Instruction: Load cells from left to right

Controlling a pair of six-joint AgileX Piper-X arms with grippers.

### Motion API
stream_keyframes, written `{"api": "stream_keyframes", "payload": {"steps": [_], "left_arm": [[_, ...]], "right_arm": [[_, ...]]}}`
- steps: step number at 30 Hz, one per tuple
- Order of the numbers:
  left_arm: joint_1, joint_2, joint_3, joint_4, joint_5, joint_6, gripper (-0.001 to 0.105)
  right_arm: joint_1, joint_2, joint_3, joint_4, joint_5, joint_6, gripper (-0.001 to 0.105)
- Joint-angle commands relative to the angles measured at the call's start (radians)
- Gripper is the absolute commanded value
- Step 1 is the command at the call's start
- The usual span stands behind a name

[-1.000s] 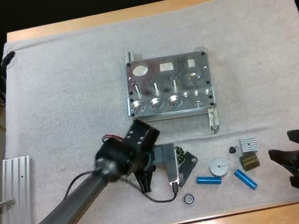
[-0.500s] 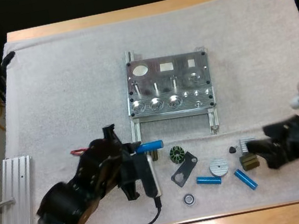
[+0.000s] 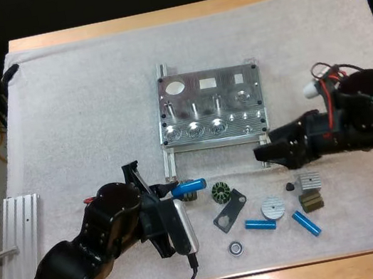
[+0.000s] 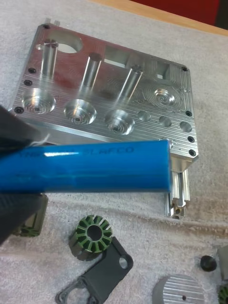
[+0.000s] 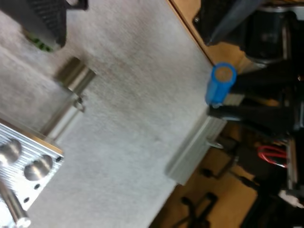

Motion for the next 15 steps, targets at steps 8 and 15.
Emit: {"api": "stream_keyframes", "payload": {"steps": [8, 15], "left_arm": [[-0.006, -0.005, -0.003, -0.002, 0.007, -0.018, 0.000], [-0.006, -0.005, -0.003, -0.002, 0.007, -0.018, 0.000]], "right_arm": [[0.166, 0.083, -0.008, -0.139, 0.070, 0.016, 0.059], [0.276, 0.175, -0.008, -0.222, 0.092, 0.042, 0.054]]}}
